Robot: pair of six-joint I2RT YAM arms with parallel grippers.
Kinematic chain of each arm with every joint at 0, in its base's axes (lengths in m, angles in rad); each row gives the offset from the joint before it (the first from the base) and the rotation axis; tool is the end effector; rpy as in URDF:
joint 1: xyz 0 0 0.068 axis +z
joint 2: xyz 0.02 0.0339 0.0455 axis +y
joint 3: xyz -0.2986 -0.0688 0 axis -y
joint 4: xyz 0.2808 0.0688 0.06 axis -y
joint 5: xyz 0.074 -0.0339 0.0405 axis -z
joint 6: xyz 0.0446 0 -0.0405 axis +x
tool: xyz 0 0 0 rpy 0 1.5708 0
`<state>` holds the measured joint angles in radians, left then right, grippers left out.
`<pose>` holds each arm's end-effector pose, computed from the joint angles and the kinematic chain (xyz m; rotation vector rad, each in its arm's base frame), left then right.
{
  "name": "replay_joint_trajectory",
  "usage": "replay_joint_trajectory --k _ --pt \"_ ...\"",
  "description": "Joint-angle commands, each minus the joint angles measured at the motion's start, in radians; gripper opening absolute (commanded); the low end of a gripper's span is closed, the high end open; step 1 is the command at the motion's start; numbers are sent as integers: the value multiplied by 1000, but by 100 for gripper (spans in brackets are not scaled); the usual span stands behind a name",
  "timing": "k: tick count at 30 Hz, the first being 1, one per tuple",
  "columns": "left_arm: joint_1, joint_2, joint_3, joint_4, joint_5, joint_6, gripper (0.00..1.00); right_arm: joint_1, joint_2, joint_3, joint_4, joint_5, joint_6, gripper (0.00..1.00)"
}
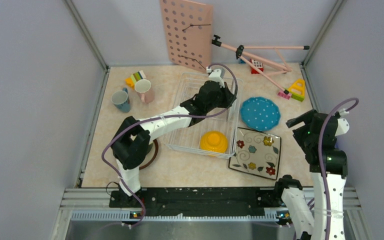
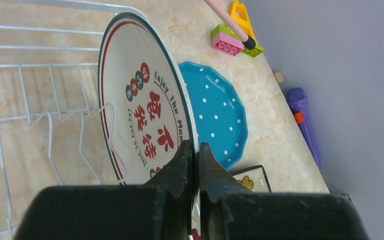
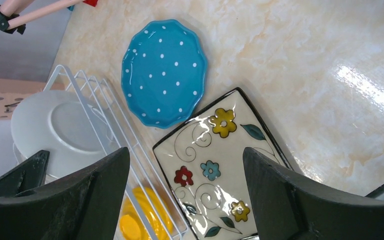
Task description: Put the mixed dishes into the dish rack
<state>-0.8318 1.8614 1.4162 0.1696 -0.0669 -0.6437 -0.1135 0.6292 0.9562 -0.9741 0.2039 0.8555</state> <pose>0.3382 -0.3667 0.3006 0.1346 1.9544 -0.9479 0.1173 -0.0225 0.3653 1.1268 1.8996 0.1878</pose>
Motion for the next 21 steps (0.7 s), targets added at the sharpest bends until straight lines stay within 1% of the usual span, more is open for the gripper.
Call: replay_joint_trajectory --k 1,3,4,5,6,8,9,12,15,17,21 --pt "2 27 80 95 -16 38 11 7 -10 -8 21 -3 -23 82" --pt "2 38 100 71 -18 32 40 8 -12 -12 21 -2 -36 82" --pt "2 40 113 49 -16 32 60 7 -12 -13 23 -1 -44 83" --pt "0 39 121 32 -16 30 73 8 -8 -18 27 -4 -53 87" --pt "0 32 121 25 -11 33 82 6 -3 -26 31 -10 -58 90" --pt "-1 9 109 24 2 39 89 8 11 -47 48 -34 -68 93" --pt "-1 -3 102 20 9 41 90 8 21 -59 63 -54 -75 94" --pt "-2 -50 93 -11 29 50 90 7 50 -99 124 -119 -102 93" --pt "0 -124 55 -25 50 81 90 7 59 -168 243 -225 -142 92" --pt "-1 -189 -1 -25 61 119 90 7 63 -216 329 -292 -159 91" --pt "1 -344 -114 -63 46 195 92 7 97 -296 457 -324 -135 89"
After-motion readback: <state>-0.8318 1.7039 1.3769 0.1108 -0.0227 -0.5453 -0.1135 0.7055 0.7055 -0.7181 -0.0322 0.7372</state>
